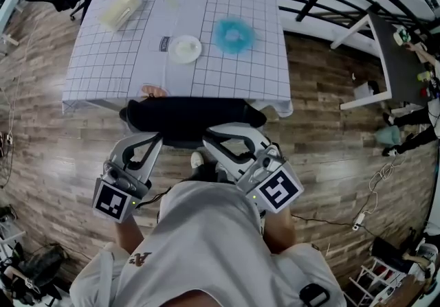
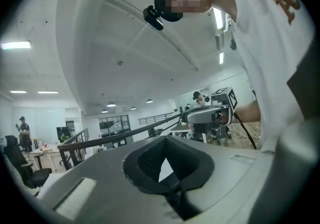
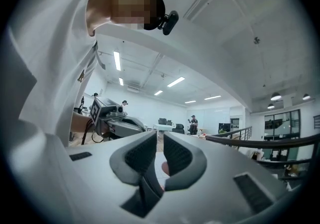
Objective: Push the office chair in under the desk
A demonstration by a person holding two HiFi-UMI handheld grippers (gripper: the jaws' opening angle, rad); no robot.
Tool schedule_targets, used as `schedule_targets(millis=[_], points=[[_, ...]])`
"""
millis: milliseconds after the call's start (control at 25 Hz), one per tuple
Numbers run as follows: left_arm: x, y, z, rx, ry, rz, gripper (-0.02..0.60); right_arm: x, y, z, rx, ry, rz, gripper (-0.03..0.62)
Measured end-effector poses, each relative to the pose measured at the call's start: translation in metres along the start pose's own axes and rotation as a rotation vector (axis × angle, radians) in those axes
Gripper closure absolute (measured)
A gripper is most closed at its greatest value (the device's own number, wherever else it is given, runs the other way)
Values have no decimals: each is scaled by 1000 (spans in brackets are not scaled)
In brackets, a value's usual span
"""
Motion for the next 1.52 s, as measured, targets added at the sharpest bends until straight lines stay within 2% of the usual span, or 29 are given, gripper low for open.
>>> schedule_targets(millis=[40,160,200,800,1520], points=[[-1,-1,2,0,-4,-1,577,-1,-1,-1,9,-7,4,561],[0,-4,6,-2,-3,-6,578,-1,-1,-3,21,-19,10,569],[0,-4,7,-3,-1,-10,578,-1,-1,-3,25,-22,11,591],[9,2,6,-30,42,-34,578,12,-5,5,58,24,26,591],[14,6,5,-39,46,-32,578,15,-6,6,71,23,45,591]])
Point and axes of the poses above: the fingertips, and each gripper's own axes: z forward along the fingers, y to its left, x out of its underside, the point moved 4 cm from there along -z, backward along the fingers, and after that the axes turned 11 degrees about z, right-handed, at the moved point
